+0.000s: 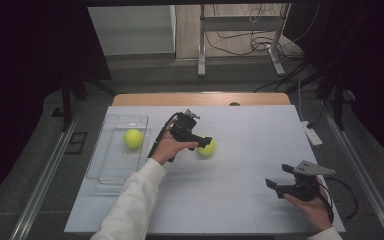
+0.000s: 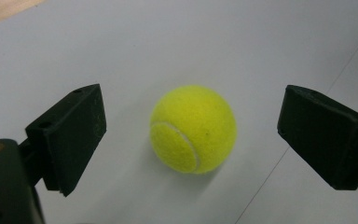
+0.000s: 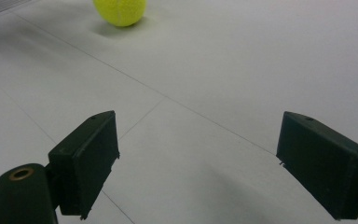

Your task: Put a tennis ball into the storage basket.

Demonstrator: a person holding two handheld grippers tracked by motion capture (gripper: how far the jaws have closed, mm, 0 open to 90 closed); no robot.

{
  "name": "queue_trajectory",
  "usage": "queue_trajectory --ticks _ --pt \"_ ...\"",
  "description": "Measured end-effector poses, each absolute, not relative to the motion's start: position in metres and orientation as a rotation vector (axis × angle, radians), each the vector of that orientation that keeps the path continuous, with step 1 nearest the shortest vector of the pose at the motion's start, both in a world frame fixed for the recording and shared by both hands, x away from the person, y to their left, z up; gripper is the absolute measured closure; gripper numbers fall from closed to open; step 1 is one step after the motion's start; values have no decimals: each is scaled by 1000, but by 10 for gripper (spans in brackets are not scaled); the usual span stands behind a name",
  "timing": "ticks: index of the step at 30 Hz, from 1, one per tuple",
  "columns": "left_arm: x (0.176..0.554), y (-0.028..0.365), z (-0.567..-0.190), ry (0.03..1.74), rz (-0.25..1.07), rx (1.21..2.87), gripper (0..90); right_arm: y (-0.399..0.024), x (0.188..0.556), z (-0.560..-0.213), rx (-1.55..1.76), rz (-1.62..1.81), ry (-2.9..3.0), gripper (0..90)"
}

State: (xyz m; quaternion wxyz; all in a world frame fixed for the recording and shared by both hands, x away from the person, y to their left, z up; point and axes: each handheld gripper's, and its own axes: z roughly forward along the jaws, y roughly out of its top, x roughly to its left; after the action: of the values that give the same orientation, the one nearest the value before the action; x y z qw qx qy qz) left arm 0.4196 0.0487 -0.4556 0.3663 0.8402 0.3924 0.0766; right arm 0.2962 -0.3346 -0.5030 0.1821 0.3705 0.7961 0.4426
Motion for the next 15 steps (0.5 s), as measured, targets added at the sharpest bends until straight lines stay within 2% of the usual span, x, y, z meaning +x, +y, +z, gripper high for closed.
queue_trajectory --ticks 15 --pt "429 37 -463 1017 181 2194 81 -334 297 -503 1044 1249 2252 129"
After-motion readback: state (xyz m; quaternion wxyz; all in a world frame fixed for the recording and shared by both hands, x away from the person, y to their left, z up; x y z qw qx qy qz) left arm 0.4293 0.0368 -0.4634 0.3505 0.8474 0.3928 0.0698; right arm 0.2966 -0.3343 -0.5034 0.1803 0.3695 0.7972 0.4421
